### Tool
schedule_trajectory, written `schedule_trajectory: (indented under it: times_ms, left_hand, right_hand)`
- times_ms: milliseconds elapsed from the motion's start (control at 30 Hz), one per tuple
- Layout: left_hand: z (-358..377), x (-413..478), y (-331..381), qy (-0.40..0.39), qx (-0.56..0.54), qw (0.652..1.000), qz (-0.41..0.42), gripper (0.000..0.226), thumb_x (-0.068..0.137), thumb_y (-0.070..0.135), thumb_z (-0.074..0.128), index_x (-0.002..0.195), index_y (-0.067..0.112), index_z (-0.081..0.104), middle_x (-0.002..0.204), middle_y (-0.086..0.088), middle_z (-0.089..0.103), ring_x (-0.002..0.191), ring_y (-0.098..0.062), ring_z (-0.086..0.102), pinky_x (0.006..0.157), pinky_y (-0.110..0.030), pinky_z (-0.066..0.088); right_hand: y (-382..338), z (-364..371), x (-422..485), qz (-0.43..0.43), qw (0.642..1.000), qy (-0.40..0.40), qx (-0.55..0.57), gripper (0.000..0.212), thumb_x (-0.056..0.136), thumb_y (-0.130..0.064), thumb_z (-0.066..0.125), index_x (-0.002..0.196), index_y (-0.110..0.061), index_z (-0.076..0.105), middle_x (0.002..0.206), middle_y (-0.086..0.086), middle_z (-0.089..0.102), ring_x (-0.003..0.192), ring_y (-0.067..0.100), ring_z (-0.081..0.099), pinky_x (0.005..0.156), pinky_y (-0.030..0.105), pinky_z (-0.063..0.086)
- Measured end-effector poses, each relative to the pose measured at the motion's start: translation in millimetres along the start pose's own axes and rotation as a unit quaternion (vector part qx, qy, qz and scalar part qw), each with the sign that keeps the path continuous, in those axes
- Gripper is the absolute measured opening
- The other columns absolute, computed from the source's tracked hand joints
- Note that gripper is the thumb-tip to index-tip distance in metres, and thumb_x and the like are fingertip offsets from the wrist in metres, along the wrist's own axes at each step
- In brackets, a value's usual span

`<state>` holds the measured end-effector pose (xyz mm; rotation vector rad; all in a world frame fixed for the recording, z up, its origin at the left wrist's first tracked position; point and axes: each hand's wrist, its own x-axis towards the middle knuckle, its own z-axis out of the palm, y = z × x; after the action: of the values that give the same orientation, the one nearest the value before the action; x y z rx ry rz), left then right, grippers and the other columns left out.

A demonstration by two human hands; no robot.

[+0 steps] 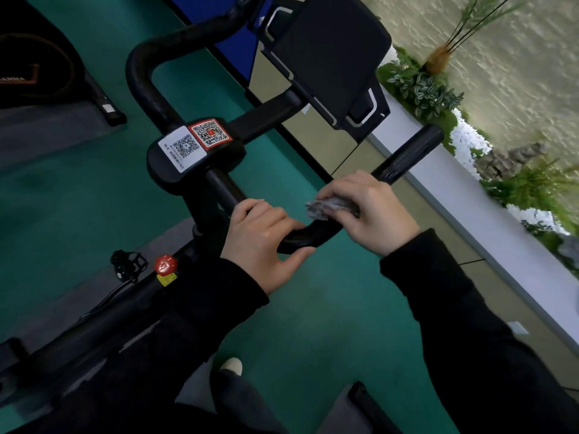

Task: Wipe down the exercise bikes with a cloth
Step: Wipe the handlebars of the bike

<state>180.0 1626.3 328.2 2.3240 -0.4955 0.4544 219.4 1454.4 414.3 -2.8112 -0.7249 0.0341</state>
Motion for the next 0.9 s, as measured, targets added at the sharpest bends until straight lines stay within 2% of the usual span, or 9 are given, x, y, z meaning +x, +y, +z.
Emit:
schedule_trajectory:
  times_ms: [167, 333, 467, 567, 633, 700, 767, 833, 900]
  left_hand:
    - [2, -1, -2, 0.006, -0.01, 1.0, 0.001, 0.026, 0.076, 0.045, 0.068, 0.082, 0.02, 0.07, 0.073, 0.006, 0.06, 0.075, -0.02, 0.058, 0.089, -0.032, 0.031]
    - [5, -1, -3, 0.022, -0.008, 1.0, 0.003, 0.031, 0.075, 0.047, 0.066, 0.082, 0.018, 0.071, 0.072, 0.005, 0.061, 0.075, -0.022, 0.06, 0.09, -0.032, 0.03]
    - [6, -1, -4, 0.028, -0.012, 1.0, 0.008, 0.03, 0.075, 0.047, 0.067, 0.081, 0.017, 0.07, 0.072, 0.005, 0.06, 0.074, -0.021, 0.058, 0.09, -0.029, 0.029]
    - [5, -1, -3, 0.027, -0.019, 0.999, 0.004, 0.029, 0.076, 0.048, 0.066, 0.081, 0.019, 0.069, 0.073, 0.007, 0.06, 0.075, -0.019, 0.057, 0.091, -0.028, 0.028]
    - [5, -1, -3, 0.026, -0.015, 1.0, 0.005, 0.029, 0.076, 0.048, 0.065, 0.082, 0.019, 0.069, 0.074, 0.007, 0.06, 0.075, -0.019, 0.057, 0.091, -0.028, 0.028]
    - [5, -1, -3, 0.025, -0.007, 1.0, 0.006, 0.03, 0.076, 0.048, 0.065, 0.082, 0.019, 0.07, 0.074, 0.007, 0.06, 0.075, -0.02, 0.058, 0.09, -0.029, 0.029]
    - [4, 0, -3, 0.024, 0.0, 1.0, 0.007, 0.029, 0.076, 0.047, 0.065, 0.082, 0.019, 0.07, 0.073, 0.007, 0.061, 0.074, -0.02, 0.058, 0.09, -0.03, 0.029]
    - [4, 0, -2, 0.022, 0.002, 1.0, 0.007, 0.027, 0.075, 0.046, 0.068, 0.082, 0.02, 0.07, 0.073, 0.007, 0.061, 0.074, -0.02, 0.059, 0.091, -0.03, 0.031]
    - [3, -1, -1, 0.019, 0.002, 1.0, 0.004, 0.025, 0.074, 0.044, 0.071, 0.082, 0.02, 0.07, 0.074, 0.008, 0.061, 0.074, -0.019, 0.059, 0.09, -0.032, 0.032]
  right_hand:
    - [11, -18, 36, 0.013, 0.989, -0.145, -0.029, 0.017, 0.089, -0.019, 0.062, 0.104, -0.015, 0.067, 0.098, 0.003, 0.069, 0.096, 0.021, 0.058, 0.087, 0.032, 0.044]
    - [-4, -9, 55, 0.029, 0.962, -0.27, 0.034, 0.015, 0.088, -0.017, 0.063, 0.102, -0.017, 0.066, 0.086, -0.003, 0.066, 0.08, 0.01, 0.057, 0.073, 0.014, 0.042]
    - [1, -13, 76, 0.06, 0.928, -0.368, 0.009, 0.014, 0.088, -0.009, 0.06, 0.095, -0.022, 0.063, 0.09, -0.001, 0.067, 0.087, 0.016, 0.061, 0.08, 0.023, 0.049]
    - [12, -20, 87, 0.097, 0.913, -0.397, -0.022, 0.015, 0.089, -0.006, 0.058, 0.095, -0.019, 0.062, 0.092, 0.001, 0.066, 0.092, 0.022, 0.063, 0.083, 0.031, 0.052]
    - [10, -18, 89, 0.104, 0.902, -0.419, 0.026, 0.013, 0.09, -0.005, 0.058, 0.094, -0.017, 0.062, 0.089, 0.002, 0.065, 0.087, 0.02, 0.062, 0.082, 0.033, 0.052]
    - [5, -13, 89, 0.086, 0.892, -0.439, 0.064, 0.013, 0.09, -0.004, 0.059, 0.094, -0.016, 0.061, 0.089, 0.001, 0.065, 0.082, 0.013, 0.059, 0.08, 0.025, 0.049]
    - [6, -11, 90, 0.071, 0.892, -0.443, 0.051, 0.013, 0.091, -0.005, 0.059, 0.094, -0.017, 0.061, 0.09, 0.001, 0.065, 0.081, 0.011, 0.058, 0.078, 0.021, 0.047]
    - [16, -16, 92, 0.071, 0.903, -0.424, -0.001, 0.014, 0.09, -0.007, 0.059, 0.092, -0.021, 0.062, 0.091, 0.001, 0.068, 0.085, 0.016, 0.063, 0.081, 0.025, 0.052]
    - [24, -22, 92, 0.084, 0.909, -0.405, -0.049, 0.016, 0.089, -0.01, 0.059, 0.089, -0.026, 0.064, 0.091, 0.003, 0.07, 0.089, 0.022, 0.066, 0.083, 0.039, 0.055]
